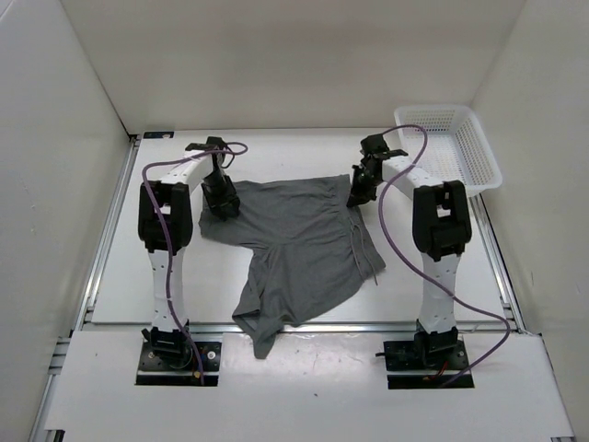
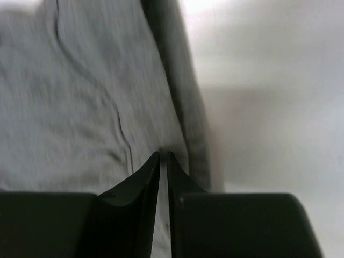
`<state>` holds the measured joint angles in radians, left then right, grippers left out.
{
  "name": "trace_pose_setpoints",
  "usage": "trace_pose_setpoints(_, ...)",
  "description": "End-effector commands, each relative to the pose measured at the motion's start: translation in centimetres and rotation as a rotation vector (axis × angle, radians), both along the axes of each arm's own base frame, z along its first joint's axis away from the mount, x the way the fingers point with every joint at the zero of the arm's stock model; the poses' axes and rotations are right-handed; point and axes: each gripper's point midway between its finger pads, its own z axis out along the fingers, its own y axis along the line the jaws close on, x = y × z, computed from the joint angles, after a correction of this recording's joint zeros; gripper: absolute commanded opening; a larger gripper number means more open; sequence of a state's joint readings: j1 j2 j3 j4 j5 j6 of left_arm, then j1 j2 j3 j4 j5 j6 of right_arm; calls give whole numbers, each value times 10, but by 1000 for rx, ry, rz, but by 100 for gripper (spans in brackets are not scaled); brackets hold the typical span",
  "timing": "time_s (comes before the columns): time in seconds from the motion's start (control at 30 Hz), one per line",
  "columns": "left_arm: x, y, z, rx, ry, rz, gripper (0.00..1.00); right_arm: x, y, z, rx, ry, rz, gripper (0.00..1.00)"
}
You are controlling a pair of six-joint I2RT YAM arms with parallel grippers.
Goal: Fold and stack the shorts
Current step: Flatten the shorts out
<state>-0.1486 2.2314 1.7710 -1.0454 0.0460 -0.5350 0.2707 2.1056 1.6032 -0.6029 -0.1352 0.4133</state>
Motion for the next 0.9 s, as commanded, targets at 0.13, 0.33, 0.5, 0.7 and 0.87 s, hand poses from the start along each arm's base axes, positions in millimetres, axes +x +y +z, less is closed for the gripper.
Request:
trace_pose_setpoints(0.13, 44, 0, -5, -73, -11, -24, 54, 52, 9, -16, -21, 8, -67, 14)
trace_pose_setpoints(0.33, 121, -3, 13, -143, -169, -32, 57, 108, 7, -5, 17, -53, -151, 24)
trace_pose_setpoints(0.5, 151, 14, 71, -170, -364, -1, 62, 127, 26, 56, 138, -176, -106, 67)
trace_pose_setpoints(0.7, 124, 21, 181, -66, -534, -43, 81, 109, 21, 152, 177, -347, -82, 91)
trace_pose_setpoints(0.87, 39, 18, 209, 22, -489, -87, 49, 42, 2, 168, 136, -341, -100, 83)
